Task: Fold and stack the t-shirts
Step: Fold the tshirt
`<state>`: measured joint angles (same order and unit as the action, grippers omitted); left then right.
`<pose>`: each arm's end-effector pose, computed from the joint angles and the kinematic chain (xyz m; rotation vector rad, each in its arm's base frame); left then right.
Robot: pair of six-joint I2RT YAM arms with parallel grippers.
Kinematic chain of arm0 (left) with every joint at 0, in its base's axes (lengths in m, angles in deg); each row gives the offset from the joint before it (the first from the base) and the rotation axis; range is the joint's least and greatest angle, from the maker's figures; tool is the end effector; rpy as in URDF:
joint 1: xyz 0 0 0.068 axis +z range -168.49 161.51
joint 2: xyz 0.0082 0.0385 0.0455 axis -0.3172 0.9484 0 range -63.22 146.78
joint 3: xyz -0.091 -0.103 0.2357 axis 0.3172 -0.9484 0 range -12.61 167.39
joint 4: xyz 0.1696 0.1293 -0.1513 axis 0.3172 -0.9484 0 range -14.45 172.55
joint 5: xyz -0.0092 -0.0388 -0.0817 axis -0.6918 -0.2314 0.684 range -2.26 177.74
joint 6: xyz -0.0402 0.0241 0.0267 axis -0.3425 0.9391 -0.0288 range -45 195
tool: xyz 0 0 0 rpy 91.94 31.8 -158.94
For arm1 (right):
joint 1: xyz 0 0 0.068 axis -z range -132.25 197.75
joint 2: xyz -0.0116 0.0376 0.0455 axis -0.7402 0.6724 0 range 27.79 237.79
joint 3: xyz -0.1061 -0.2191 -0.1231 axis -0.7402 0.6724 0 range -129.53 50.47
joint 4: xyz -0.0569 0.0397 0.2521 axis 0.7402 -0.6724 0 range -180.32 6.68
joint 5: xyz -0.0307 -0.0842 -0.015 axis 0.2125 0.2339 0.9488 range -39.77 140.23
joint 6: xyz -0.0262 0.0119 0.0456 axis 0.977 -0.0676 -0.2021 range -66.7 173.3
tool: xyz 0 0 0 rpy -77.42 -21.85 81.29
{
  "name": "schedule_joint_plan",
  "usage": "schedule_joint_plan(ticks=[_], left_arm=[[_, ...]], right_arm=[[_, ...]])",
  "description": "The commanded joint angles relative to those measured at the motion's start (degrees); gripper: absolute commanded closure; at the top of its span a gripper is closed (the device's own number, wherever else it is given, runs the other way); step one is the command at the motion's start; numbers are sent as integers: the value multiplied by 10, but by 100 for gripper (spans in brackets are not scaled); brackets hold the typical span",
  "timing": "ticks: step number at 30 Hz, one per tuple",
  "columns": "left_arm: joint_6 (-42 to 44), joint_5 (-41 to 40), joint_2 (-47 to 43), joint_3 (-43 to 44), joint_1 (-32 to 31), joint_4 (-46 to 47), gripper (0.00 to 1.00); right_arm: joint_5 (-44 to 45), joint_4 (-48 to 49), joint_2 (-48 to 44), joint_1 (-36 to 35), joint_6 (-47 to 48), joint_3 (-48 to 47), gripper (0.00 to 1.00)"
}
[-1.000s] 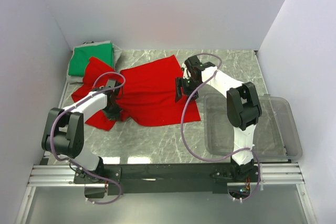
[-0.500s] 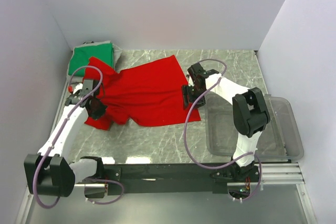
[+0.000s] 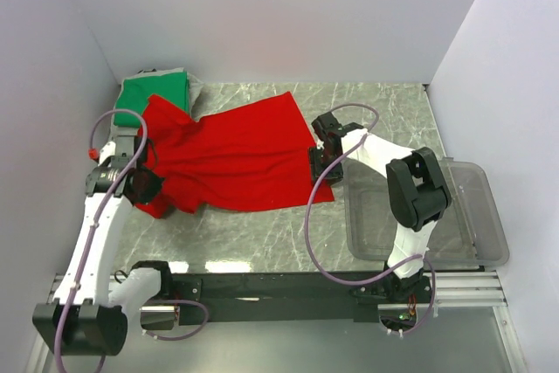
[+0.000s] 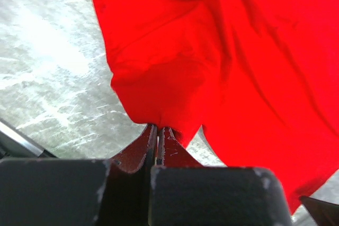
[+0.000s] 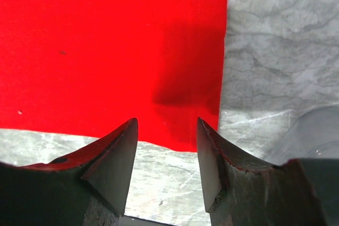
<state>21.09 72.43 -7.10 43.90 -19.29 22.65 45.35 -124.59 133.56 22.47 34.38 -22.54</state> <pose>0.1725 0.0071 0.3010 -1.2236 2.2394 -0.0149 0.3245 0.1566 0.1802 -0.1782 2.8979 0.2679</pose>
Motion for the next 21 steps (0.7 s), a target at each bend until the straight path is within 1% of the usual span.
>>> schedule_joint_plan(ticks=[1,6,8,11,14,18,21], left_arm=[[-23,-34,-41,34,5,-51,100],[-67,-80,-91,54,6,-94,100],[-82,-110,-110,61,6,-115,100],[-94,-153,-127,73,6,-143,100],[-97,-174,-138,81,6,-152,100],[-90,-162,-145,73,6,-145,100],[-81,-146,-150,61,6,-134,100]], right_arm=[[47,-14,-21,1,-3,19,44],[48,-13,-14,-7,-11,23,43],[48,-13,-13,-9,-13,24,43],[48,-16,-12,-15,-12,27,43],[48,-16,-15,-22,-11,33,43],[44,-21,-24,-32,-11,42,43],[16,-21,-48,-44,-7,57,43]])
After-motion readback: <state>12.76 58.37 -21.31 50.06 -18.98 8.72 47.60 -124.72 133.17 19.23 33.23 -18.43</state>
